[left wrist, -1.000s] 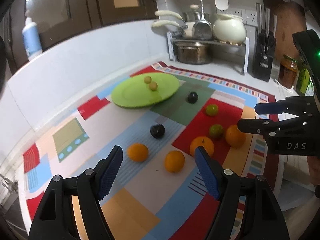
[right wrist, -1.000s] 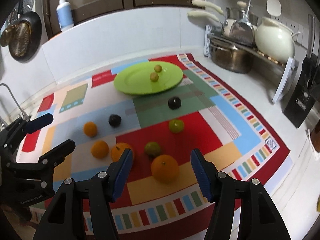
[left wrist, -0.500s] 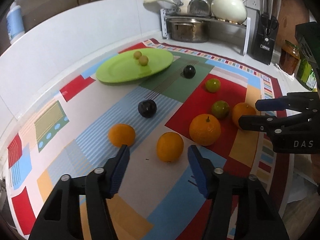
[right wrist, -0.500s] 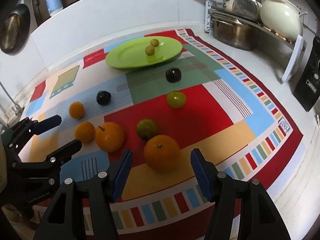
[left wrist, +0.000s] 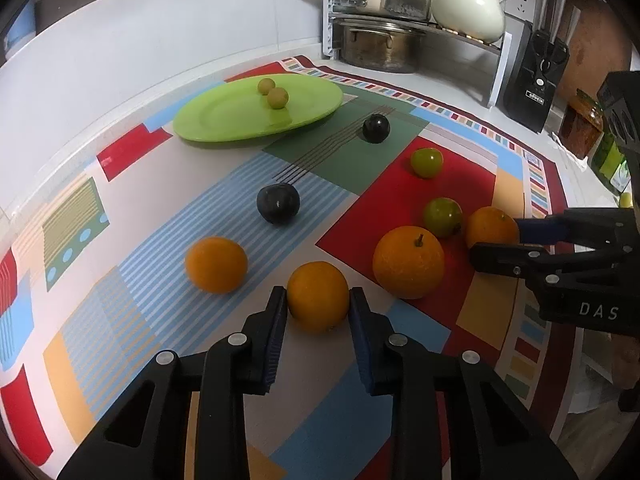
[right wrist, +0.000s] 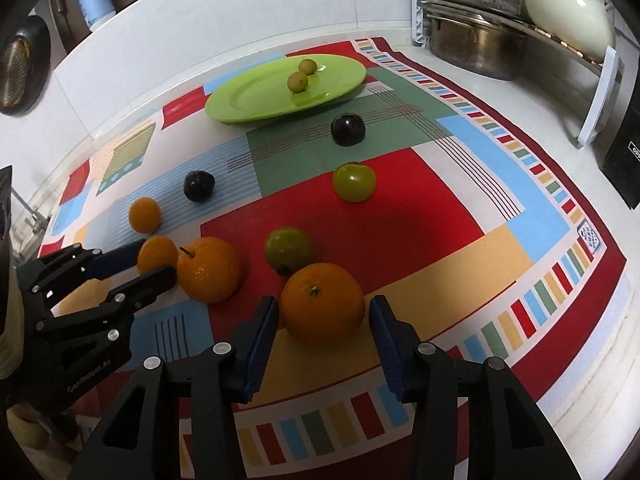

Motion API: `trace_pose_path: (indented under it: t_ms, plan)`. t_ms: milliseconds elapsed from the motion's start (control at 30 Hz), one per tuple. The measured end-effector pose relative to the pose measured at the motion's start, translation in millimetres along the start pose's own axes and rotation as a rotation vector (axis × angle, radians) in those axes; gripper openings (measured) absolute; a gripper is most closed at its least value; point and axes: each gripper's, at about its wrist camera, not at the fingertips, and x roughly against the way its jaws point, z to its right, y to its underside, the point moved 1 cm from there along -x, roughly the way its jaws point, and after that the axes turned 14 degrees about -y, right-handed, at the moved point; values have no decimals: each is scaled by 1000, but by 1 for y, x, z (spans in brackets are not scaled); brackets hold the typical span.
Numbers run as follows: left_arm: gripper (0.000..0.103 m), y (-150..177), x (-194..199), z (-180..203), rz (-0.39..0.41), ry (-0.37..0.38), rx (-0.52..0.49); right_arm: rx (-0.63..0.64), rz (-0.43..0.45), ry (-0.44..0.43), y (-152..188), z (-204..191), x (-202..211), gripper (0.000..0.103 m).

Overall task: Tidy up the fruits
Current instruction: 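Grasp an orange with the left tool while the right tool grasps another orange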

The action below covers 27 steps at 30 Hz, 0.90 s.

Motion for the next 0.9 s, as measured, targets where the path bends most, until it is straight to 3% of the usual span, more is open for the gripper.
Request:
trace_pose_path:
  t_ms: [467,900]
  plan:
    - [31,-4,21,-3,17,-7,23,50,35,-8,0,-11,14,42]
    - [31,-27,53,-13,104,-27,53,127,139,-60,-21,-36,44,42]
